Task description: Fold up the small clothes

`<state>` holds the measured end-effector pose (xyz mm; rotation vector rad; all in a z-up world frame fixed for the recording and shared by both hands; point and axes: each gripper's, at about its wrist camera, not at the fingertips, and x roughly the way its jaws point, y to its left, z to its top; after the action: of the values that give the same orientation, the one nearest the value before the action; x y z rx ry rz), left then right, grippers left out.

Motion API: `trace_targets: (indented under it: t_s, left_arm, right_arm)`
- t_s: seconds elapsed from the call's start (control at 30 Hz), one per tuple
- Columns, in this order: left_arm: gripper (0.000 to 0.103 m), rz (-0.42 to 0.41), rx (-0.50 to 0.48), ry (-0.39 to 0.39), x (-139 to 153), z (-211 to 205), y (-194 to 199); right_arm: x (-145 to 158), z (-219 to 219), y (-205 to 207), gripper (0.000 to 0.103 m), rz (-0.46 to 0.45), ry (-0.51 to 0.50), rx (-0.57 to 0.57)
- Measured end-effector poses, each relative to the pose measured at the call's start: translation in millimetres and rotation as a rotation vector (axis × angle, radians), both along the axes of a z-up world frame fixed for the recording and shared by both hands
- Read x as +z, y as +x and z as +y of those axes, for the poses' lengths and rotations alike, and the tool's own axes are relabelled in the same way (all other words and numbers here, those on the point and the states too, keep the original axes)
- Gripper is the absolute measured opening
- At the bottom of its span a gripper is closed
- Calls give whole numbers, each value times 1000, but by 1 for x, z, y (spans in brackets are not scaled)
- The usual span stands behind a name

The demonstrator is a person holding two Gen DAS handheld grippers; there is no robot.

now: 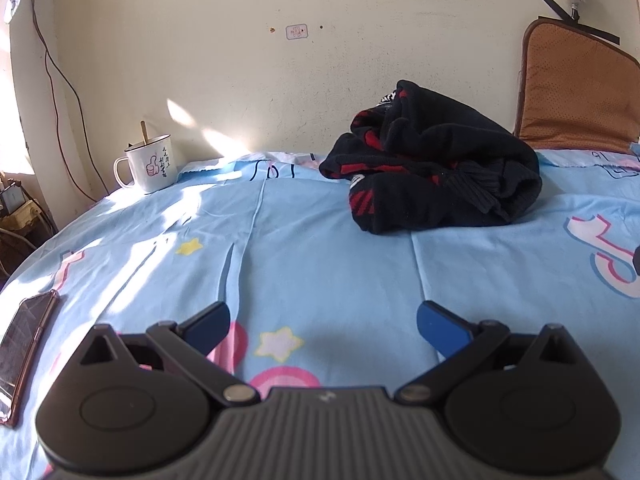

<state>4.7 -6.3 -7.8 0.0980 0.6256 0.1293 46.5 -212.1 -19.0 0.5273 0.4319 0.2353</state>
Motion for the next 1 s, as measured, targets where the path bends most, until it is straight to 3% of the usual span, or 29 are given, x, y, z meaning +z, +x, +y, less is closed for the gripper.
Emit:
trace_targets:
  t_s: [0.2, 1.0]
  left_arm:
    - [103, 11, 0, 48, -4, -5, -2]
    - [103, 51, 6, 38, -6, -3, 2]
  right_arm:
    - [0, 0, 0, 83, 0, 1, 0]
    - [-1, -1, 0, 83, -2, 8, -4]
